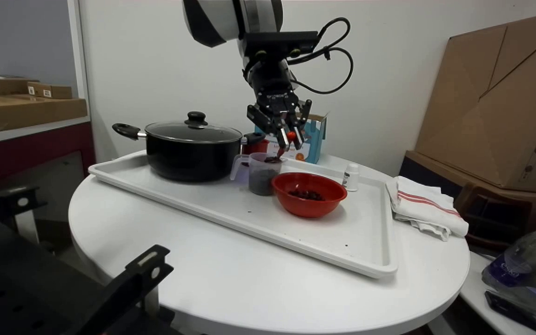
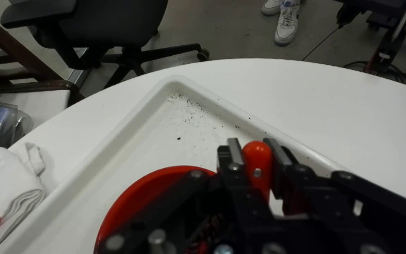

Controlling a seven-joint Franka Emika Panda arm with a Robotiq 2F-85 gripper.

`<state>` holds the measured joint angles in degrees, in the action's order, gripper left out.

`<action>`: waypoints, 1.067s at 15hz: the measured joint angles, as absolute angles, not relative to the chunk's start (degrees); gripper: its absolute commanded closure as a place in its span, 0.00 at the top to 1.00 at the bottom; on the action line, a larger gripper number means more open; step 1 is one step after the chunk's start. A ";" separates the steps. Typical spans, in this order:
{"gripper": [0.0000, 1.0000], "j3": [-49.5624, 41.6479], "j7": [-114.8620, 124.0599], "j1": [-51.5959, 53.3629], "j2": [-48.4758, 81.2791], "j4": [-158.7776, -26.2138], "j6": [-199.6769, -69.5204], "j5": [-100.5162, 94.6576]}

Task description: Take a spoonful of the contents of the red bowl and put it in the jug

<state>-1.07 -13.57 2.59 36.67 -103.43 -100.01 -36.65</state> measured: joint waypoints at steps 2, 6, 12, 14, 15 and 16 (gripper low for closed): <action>0.08 -0.89 -13.76 2.93 37.38 -102.39 -99.36 -36.74; 0.08 -0.42 -15.67 3.90 38.66 -99.91 -96.46 -37.69; 0.08 0.36 -20.15 5.27 40.75 -95.25 -90.36 -41.38; 0.08 0.53 -21.06 5.38 41.34 -94.30 -89.05 -42.80; 0.08 0.56 -21.49 5.39 41.63 -93.91 -88.54 -43.41; 0.08 0.56 -21.82 5.39 41.96 -93.53 -88.06 -44.03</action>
<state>0.56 -21.82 5.39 41.96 -93.53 -88.06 -44.03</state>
